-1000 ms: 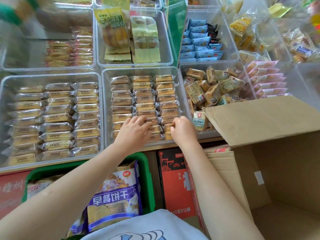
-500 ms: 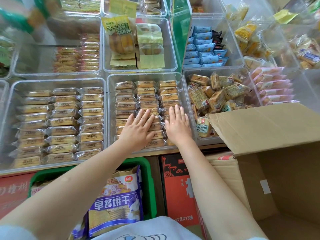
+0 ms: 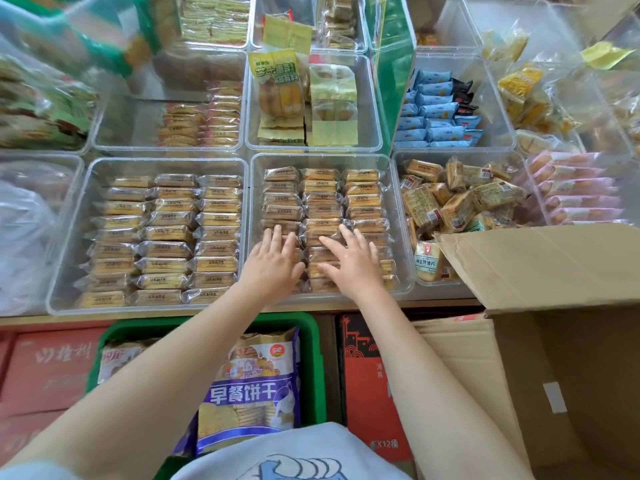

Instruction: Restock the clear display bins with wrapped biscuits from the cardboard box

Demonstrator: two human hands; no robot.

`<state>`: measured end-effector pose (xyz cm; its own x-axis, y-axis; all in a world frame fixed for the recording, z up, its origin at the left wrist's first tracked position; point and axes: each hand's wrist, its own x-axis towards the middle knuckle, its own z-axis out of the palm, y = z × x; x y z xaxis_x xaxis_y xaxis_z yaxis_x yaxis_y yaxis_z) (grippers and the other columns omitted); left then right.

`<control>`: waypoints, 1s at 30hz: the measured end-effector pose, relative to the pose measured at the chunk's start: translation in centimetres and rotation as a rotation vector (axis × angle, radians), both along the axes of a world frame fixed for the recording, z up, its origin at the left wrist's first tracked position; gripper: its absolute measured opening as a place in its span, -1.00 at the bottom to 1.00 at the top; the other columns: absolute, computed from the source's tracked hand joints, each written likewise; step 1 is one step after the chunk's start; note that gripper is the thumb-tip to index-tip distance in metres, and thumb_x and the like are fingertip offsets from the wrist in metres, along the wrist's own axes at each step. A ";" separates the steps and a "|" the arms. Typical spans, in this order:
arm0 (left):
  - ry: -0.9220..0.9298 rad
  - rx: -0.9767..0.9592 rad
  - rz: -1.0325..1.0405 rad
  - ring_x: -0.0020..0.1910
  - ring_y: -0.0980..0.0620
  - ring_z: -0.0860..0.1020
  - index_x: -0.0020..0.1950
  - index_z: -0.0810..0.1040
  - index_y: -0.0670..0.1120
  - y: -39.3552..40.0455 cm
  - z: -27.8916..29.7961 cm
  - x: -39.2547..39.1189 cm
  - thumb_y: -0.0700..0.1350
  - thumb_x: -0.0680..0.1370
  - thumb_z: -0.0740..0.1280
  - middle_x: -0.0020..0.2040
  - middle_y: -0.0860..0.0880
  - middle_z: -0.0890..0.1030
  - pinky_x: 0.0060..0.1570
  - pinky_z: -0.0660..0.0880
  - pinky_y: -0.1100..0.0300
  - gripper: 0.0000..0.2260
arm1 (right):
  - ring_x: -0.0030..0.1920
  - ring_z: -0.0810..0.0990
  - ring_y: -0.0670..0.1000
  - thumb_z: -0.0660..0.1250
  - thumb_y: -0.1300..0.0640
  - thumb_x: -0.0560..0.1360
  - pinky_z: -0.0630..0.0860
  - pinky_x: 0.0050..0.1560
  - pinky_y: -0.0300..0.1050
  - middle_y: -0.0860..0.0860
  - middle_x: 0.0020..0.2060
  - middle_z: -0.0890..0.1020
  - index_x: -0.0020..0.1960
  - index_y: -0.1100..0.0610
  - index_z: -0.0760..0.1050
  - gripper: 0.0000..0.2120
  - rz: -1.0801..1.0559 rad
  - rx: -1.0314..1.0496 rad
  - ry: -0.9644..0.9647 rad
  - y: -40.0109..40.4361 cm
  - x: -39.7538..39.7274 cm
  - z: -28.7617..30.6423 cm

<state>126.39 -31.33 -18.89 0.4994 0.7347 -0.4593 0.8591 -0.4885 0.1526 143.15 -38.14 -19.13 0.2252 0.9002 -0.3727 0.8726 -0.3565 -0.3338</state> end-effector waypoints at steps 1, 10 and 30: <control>0.017 -0.016 -0.008 0.63 -0.18 -0.16 0.66 -0.17 -0.09 0.2 0.1 0.1 0.18 0.70 -0.03 0.64 -0.21 -0.18 0.57 -0.05 -0.09 -0.37 | 0.62 -0.09 0.09 0.25 -0.19 0.61 -0.14 0.58 0.19 -0.03 0.64 0.01 0.57 -0.22 0.21 -0.45 -0.010 -0.007 -0.015 0.2 -0.2 0.1; -0.402 0.090 0.042 0.43 -0.08 0.39 0.51 0.41 -0.04 -2.4 3.9 -3.5 0.01 0.68 0.19 0.47 -0.08 0.42 0.36 0.40 0.00 -0.61 | 0.52 0.26 0.13 0.25 0.03 0.64 0.18 0.50 0.13 0.10 0.50 0.34 0.49 0.01 0.38 -0.57 -0.155 0.282 -0.014 -2.1 -4.6 3.8; -0.318 -0.421 0.285 0.61 -0.14 0.05 0.66 0.02 -0.03 -20.1 -5.6 -23.9 0.07 0.63 0.29 0.64 -0.12 0.06 0.56 0.11 -0.07 -0.31 | 0.24 0.54 0.25 0.10 -0.35 0.60 0.45 0.15 0.05 0.24 0.35 0.48 0.47 0.25 0.26 -0.26 -0.996 -0.222 0.237 -18.0 -24.8 -7.9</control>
